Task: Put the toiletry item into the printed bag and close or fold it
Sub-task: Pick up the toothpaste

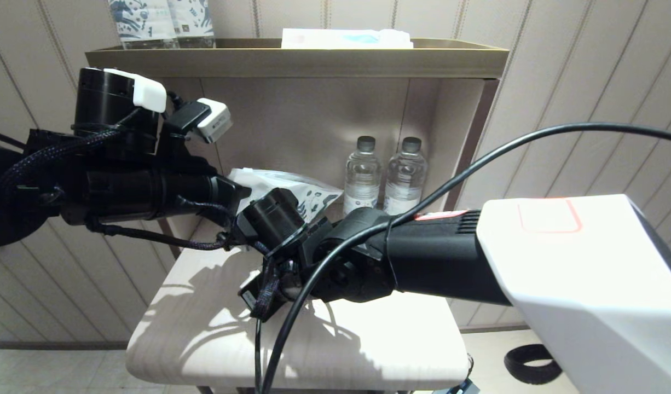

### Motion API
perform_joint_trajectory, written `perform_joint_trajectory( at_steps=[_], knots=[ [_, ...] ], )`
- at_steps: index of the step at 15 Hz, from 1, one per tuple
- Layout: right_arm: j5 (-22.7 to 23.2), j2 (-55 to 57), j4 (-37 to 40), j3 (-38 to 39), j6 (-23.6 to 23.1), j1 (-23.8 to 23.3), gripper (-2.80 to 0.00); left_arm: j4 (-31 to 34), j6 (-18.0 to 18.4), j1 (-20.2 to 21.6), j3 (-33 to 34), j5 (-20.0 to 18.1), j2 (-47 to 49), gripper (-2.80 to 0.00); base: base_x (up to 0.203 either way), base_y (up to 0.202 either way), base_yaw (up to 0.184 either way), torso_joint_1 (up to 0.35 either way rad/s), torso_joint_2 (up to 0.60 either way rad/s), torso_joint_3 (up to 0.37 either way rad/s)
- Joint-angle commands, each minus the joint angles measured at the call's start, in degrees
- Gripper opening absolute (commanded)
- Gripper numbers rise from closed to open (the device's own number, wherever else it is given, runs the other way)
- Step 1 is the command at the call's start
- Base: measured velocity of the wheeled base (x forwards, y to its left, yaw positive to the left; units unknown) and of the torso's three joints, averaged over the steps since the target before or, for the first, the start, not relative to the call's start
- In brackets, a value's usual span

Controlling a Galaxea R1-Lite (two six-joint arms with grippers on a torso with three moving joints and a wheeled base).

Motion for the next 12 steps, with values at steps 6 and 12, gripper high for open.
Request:
perform_joint_trajectory(
  at_steps=[6,12],
  knots=[
    [-1.1,-2.9,0.4,0.3,1.1,-0.9,-2.8,-0.1,0.0,-0.2,-0.2,-0.1,0.8,-2.8,0.0,0.0,0.0,0.0,0.0,0.0],
    [-2.8,-17.9,3.6,4.8,2.7,-2.5,-2.8,-0.2,-0.4,1.8,-2.4,-2.7,4.5,-2.8,0.0,0.0,0.0,0.0,0.0,0.0]
  ],
)
